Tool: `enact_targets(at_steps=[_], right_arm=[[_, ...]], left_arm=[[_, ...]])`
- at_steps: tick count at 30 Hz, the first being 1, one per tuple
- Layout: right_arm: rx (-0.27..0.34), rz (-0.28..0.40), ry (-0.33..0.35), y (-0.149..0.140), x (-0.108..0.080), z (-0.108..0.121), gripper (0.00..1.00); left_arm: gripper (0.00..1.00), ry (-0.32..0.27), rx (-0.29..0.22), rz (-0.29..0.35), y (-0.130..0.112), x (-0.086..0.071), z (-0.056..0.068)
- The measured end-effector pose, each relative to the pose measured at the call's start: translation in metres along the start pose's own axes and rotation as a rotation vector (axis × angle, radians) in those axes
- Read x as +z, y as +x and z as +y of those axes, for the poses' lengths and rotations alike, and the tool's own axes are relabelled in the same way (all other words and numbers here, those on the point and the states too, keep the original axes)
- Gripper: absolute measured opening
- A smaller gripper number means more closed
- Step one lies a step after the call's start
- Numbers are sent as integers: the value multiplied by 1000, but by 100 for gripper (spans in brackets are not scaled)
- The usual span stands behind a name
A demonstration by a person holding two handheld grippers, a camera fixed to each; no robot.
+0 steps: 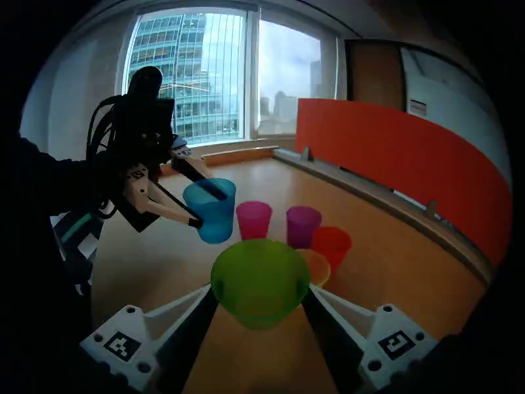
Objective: Pour water
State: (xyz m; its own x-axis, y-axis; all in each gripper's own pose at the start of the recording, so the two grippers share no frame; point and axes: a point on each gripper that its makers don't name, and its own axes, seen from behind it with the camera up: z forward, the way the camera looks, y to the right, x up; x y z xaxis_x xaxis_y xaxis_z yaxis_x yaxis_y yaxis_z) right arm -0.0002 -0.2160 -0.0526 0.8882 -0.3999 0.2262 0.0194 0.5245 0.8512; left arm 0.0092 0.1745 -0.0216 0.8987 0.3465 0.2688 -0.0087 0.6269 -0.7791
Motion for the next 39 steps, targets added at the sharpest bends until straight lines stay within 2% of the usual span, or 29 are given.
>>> enact_targets(at_steps=[23,39], right_arm=[[3,189,-53,60,-17,4,90],[1,259,-60,80,-17,6,90]], left_arm=[[83,46,-23,162,46,-23,-11],[83,75,-10,269,74,-38,-16]])
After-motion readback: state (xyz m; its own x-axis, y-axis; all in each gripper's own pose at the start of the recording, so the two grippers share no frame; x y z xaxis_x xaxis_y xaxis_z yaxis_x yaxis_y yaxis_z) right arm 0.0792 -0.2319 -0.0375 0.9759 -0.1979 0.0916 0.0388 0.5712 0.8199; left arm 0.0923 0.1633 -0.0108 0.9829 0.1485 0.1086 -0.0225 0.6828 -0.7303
